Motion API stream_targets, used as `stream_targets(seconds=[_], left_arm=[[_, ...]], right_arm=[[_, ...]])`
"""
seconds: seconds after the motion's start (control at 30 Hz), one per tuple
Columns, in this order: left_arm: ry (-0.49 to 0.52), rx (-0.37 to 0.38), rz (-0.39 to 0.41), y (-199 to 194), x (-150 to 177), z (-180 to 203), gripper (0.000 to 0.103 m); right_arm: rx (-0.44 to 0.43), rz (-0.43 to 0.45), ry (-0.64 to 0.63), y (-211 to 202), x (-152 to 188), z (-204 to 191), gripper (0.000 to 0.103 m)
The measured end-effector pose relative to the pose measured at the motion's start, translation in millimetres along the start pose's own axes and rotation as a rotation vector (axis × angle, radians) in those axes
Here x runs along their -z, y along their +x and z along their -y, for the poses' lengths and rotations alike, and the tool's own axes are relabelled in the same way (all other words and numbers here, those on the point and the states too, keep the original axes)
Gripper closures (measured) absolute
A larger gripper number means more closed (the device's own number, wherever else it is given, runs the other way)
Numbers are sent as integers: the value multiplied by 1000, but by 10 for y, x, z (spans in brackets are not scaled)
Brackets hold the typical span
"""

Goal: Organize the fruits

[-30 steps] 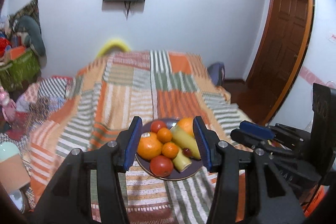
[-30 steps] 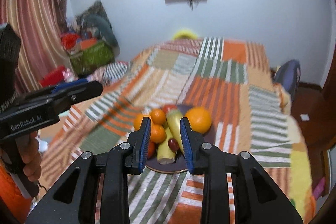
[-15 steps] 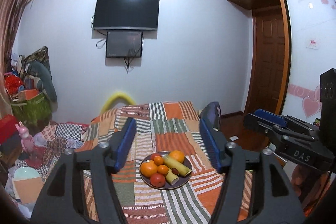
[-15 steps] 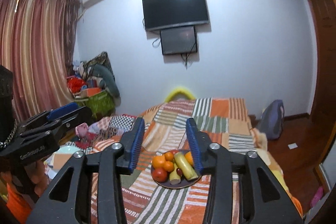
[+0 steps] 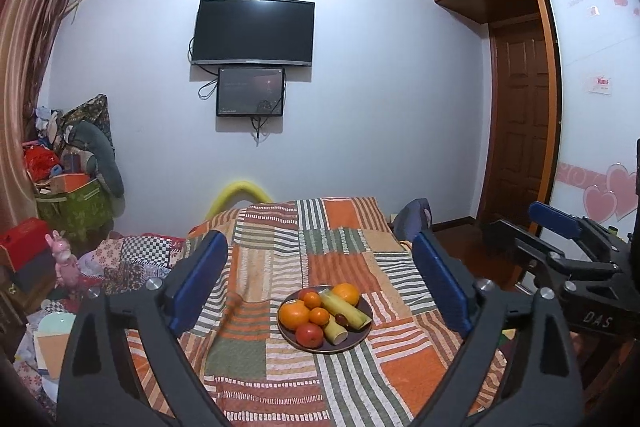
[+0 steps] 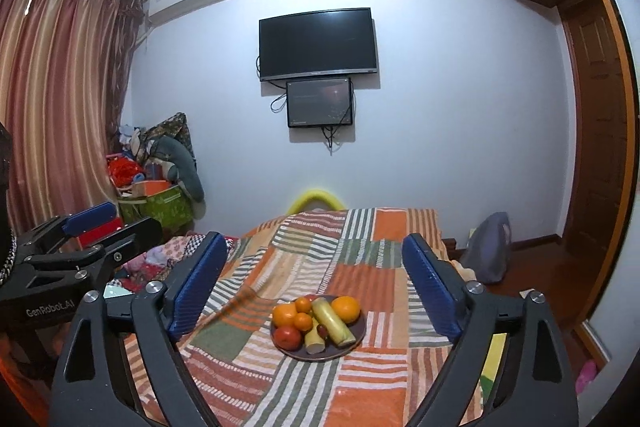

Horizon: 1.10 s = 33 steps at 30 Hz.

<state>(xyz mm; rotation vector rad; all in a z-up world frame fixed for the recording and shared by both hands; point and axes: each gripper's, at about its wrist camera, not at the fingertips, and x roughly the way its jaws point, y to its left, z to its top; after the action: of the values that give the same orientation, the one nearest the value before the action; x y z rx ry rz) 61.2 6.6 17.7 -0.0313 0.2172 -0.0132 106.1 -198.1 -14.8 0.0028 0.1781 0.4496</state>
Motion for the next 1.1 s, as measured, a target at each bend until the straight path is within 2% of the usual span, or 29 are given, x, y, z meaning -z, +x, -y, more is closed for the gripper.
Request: stream_targets(seconds=[0.03,0.1,1.1], left_arm=[[-2,0,-1,4,7,-7,8],[-5,-4,-3,23,17,0,6],[16,2,-1,-21,63,71,4]], right_arm=[[11,3,1,20,5,7,4],[23,9,-1,-34,35,12,0],[28,6,5,-117,63,40,0]])
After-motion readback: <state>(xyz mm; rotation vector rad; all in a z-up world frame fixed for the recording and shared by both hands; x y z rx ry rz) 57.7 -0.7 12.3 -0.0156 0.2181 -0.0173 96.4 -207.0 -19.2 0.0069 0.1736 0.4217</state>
